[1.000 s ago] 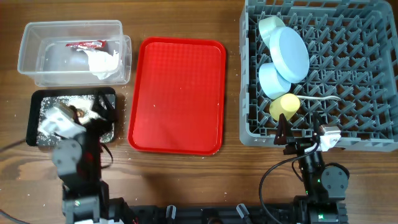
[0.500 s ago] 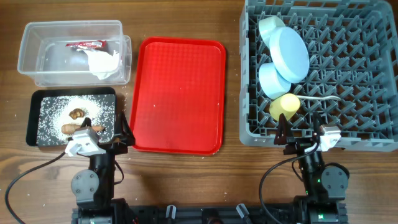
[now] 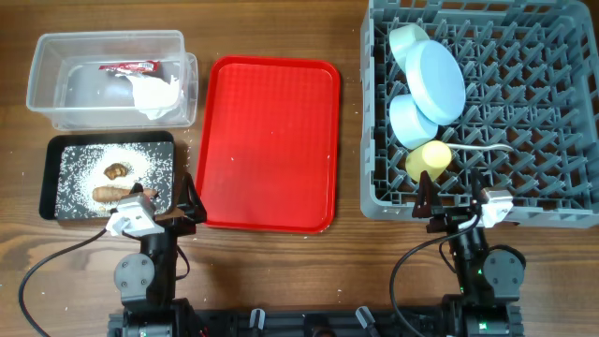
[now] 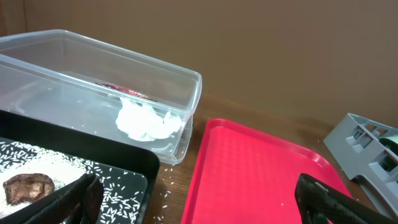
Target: Sort waste into correct bins and load items into the dishwasher rack
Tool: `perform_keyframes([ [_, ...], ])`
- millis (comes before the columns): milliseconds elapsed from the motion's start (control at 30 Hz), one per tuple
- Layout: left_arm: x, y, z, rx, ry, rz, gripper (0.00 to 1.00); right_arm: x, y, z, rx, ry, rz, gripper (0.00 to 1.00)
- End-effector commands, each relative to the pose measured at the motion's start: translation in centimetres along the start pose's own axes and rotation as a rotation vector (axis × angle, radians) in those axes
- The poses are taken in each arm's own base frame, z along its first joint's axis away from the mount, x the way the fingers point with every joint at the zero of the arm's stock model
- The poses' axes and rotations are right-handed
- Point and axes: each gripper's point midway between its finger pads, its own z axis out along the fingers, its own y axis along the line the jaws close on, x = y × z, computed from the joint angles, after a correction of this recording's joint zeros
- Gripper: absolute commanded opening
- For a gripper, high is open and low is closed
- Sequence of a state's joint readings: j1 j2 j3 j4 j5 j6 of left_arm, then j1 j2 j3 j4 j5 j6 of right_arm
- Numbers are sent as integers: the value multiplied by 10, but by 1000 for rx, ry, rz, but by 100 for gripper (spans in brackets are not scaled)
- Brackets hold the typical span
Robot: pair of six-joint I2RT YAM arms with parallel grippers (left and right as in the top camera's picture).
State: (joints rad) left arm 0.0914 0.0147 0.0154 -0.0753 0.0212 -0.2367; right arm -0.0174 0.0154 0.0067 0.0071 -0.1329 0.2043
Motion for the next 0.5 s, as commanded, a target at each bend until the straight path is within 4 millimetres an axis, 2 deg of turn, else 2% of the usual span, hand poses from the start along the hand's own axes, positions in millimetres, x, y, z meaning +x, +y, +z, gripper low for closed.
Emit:
perform_keyframes([
  [0,2,0,0,1,-3,21,100,-2,0,-1,1,-12,7,99],
  [467,2,0,0,1,-3,21,100,-2,0,-1,1,-12,7,100],
])
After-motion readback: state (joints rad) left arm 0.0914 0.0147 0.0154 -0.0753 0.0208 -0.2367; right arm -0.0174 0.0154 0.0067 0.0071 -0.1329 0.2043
